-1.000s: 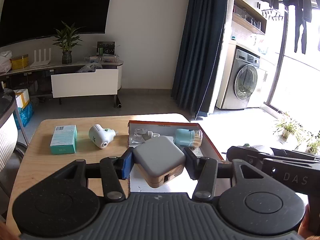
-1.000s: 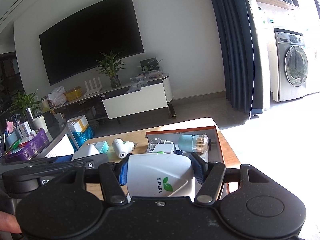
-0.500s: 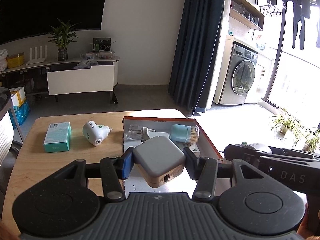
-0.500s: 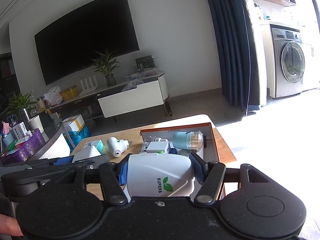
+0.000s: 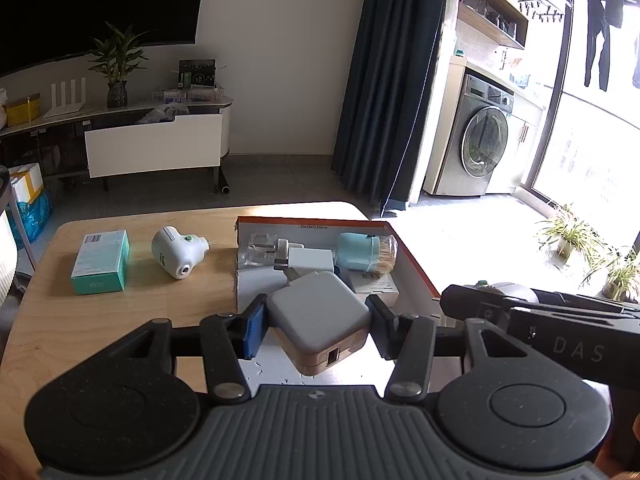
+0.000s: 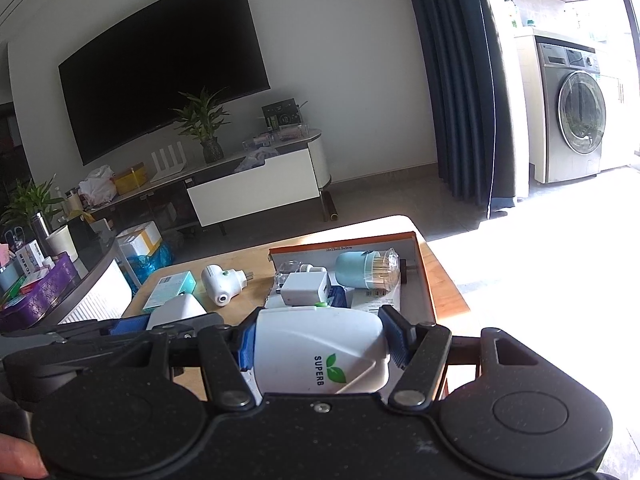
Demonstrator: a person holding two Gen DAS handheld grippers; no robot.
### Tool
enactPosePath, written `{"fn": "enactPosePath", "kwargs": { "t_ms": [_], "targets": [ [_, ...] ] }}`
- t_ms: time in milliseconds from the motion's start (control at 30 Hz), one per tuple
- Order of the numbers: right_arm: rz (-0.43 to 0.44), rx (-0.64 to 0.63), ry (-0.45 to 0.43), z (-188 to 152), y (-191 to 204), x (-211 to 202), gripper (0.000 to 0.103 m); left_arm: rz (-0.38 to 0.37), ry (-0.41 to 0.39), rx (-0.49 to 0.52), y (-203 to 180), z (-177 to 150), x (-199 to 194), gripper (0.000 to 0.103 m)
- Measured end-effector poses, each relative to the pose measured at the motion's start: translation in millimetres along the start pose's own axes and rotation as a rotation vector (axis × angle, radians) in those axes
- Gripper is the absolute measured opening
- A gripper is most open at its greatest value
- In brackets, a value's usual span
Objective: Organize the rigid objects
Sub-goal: 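Lower the white charger into the tray and open the left tool while the right tool releases the diffuser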
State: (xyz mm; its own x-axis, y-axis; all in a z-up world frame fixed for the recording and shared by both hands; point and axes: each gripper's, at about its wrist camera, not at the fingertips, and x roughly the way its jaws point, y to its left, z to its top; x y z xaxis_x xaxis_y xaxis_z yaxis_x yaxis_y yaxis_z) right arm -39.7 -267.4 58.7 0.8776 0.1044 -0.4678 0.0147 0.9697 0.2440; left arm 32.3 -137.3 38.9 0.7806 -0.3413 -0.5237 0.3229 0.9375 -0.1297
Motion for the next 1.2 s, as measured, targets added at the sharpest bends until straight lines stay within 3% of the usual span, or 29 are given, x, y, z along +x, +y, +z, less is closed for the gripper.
{"fn": "enactPosePath", "kwargs": {
  "t_ms": [700,1200],
  "targets": [
    [-0.058,0.017,0.091,-4.0,-13.7,44.4,0.074,-0.022,0.102,-0.026,4.2,-8.7,34.1,0.052],
    [-0.089,0.059,0.026,6.3,-30.5,39.0,0.073,-0.081,0.166,0.001,-14.0,-13.0,52.4,0.052]
  ]
}}
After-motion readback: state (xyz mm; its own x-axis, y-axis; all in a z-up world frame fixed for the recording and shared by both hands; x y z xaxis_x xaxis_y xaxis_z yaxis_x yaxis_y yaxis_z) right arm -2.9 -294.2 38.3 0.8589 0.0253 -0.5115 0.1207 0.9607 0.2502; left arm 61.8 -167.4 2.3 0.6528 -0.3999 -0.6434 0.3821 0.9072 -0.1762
